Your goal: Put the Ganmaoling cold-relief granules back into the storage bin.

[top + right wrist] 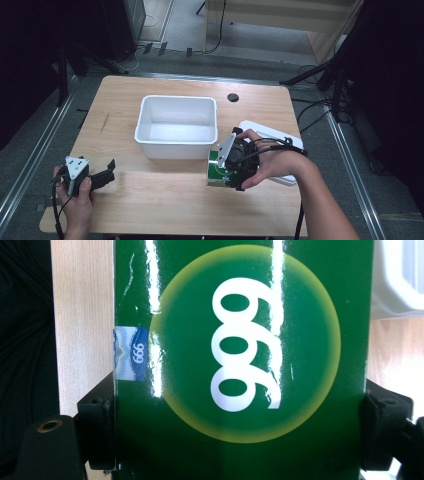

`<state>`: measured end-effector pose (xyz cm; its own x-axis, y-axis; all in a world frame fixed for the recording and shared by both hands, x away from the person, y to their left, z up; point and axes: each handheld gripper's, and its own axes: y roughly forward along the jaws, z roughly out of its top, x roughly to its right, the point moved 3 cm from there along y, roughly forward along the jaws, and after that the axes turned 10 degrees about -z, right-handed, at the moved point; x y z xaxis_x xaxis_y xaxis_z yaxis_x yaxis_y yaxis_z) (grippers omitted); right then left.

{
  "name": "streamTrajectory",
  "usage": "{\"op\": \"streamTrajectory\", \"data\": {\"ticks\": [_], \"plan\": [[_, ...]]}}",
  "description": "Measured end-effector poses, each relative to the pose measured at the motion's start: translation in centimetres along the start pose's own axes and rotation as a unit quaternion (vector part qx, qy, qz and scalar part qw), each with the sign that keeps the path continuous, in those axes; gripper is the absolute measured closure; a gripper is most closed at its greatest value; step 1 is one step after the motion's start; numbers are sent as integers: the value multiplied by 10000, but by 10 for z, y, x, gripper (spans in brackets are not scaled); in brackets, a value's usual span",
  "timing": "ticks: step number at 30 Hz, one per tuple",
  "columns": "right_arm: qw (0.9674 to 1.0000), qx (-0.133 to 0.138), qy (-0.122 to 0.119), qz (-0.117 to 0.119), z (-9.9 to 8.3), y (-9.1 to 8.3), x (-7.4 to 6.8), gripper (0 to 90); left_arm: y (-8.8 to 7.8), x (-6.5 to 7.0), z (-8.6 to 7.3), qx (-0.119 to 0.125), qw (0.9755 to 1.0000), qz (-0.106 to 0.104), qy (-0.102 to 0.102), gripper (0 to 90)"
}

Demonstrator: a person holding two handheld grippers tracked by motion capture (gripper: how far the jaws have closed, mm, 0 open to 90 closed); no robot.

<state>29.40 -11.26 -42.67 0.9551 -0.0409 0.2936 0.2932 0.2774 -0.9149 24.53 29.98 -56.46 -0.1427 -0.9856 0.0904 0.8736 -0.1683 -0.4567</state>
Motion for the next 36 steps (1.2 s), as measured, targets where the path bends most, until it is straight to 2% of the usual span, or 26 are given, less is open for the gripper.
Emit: {"op": "streamTrajectory", "data": {"ticks": [15,19,36], "plan": [[9999,35,-46,-84,12,-28,26,159,0,0,0,-18,10000,-3,8,23],[9999,32,7,-142,16,-34,34,159,0,-1,0,-16,10000,-16,-15,23],[9998,100,43,-161,35,-45,65,160,0,-1,0,-40,10000,-36,-12,23]]}}
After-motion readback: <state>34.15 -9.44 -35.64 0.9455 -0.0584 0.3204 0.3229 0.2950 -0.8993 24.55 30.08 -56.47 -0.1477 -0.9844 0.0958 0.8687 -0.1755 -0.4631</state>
